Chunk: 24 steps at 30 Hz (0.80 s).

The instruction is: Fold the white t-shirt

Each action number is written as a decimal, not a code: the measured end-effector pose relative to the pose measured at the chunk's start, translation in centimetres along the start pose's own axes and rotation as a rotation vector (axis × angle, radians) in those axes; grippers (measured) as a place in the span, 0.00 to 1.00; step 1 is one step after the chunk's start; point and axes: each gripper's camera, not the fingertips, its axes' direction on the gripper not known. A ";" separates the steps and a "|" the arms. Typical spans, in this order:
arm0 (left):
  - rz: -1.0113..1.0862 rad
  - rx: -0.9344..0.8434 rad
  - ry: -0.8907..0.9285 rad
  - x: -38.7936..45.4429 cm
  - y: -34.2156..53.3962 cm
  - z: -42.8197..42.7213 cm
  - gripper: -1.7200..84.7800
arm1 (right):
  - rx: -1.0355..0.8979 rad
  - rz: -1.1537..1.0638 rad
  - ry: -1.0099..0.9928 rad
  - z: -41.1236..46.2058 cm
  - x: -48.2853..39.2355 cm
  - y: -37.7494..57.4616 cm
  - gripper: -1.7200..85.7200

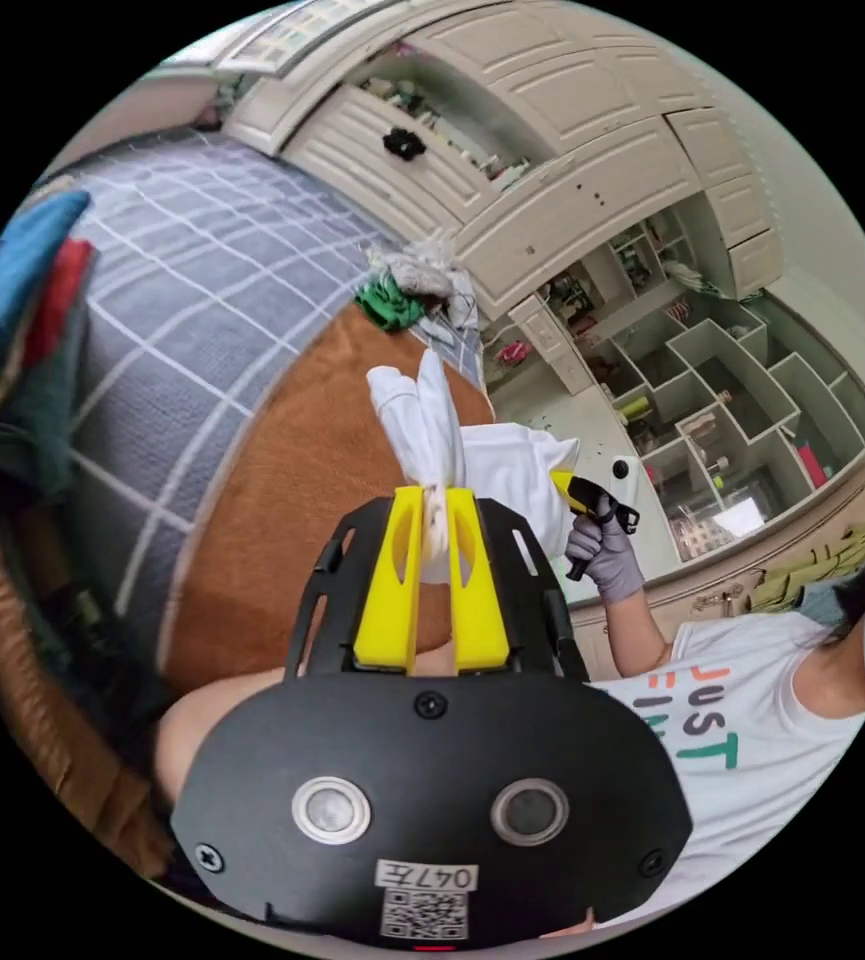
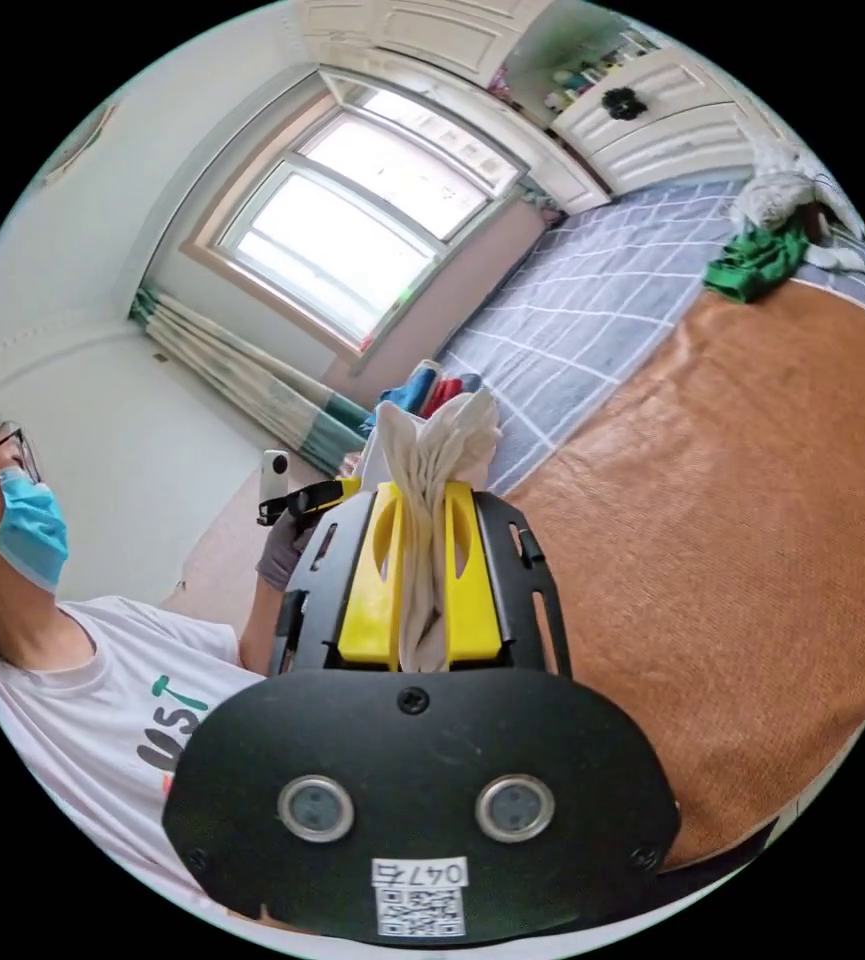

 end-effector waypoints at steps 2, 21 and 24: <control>-0.018 0.073 -0.066 -1.5 2.1 -8.6 0.07 | -0.059 -0.064 -0.083 4.3 -3.6 -2.8 0.04; -0.143 0.422 -0.405 -16.5 15.9 -56.0 0.07 | -0.350 -0.281 -0.383 26.2 -25.8 -19.3 0.04; -0.164 0.431 -0.396 -20.1 16.2 -58.8 0.07 | -0.376 -0.270 -0.369 26.9 -26.7 -20.2 0.04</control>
